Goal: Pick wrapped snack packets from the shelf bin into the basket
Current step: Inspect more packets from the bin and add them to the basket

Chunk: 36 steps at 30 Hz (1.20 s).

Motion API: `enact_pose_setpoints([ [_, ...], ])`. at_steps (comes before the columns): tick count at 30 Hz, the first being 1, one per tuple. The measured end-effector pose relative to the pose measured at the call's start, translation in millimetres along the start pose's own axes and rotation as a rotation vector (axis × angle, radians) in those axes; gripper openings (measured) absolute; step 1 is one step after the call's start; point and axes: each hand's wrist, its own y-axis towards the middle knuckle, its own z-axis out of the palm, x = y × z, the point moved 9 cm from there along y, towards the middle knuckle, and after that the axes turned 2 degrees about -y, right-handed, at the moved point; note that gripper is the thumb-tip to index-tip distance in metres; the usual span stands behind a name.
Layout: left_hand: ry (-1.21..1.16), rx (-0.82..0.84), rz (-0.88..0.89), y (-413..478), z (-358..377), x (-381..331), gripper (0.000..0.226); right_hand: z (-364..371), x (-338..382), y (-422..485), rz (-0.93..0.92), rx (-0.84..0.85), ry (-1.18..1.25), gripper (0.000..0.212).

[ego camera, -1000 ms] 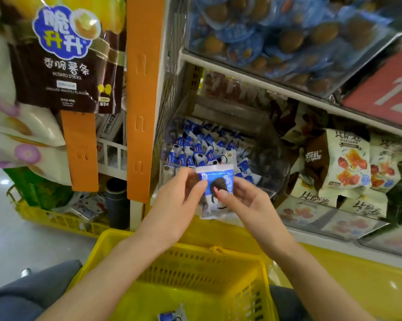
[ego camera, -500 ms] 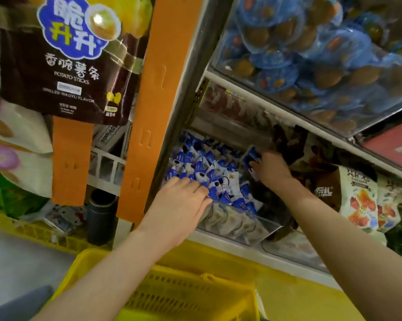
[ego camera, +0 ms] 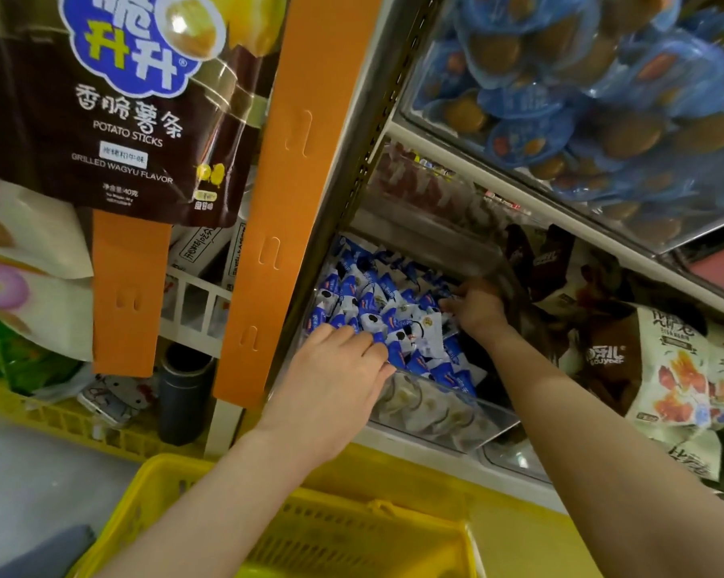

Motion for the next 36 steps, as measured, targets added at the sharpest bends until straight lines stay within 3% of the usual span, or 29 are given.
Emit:
enact_pose_setpoints([
  [3,0.004,-0.002,0.001,0,-1,-1,0.045,-1,-2,0,0.024,-0.023,0.167,0.037],
  [5,-0.002,0.008,-0.004,0,0,0,0.047,1,-2,2,0.022,0.005,0.184,0.028],
  [9,-0.012,0.022,-0.007,1,3,0,0.054,5,3,2,-0.017,0.128,-0.039,0.009],
  [16,-0.051,0.013,0.007,1,1,1,0.056,11,5,6,-0.054,0.185,-0.185,0.015],
  [20,-0.086,-0.032,0.003,-1,-7,10,0.052,-3,38,6,-0.251,0.009,-0.097,0.018],
  [24,-0.027,-0.093,0.051,-1,-11,12,0.047,11,89,13,-0.397,0.071,0.021,0.024],
  [29,-0.025,-0.154,0.129,-3,-13,10,0.042,38,121,33,-0.361,0.135,0.119,0.032],
  [33,-0.050,-0.169,0.139,-2,-13,10,0.038,62,130,47,-0.322,0.182,0.034,0.033],
  [36,-0.074,-0.156,0.120,-1,-12,12,0.035,67,129,51,-0.276,0.136,0.053,0.026],
])
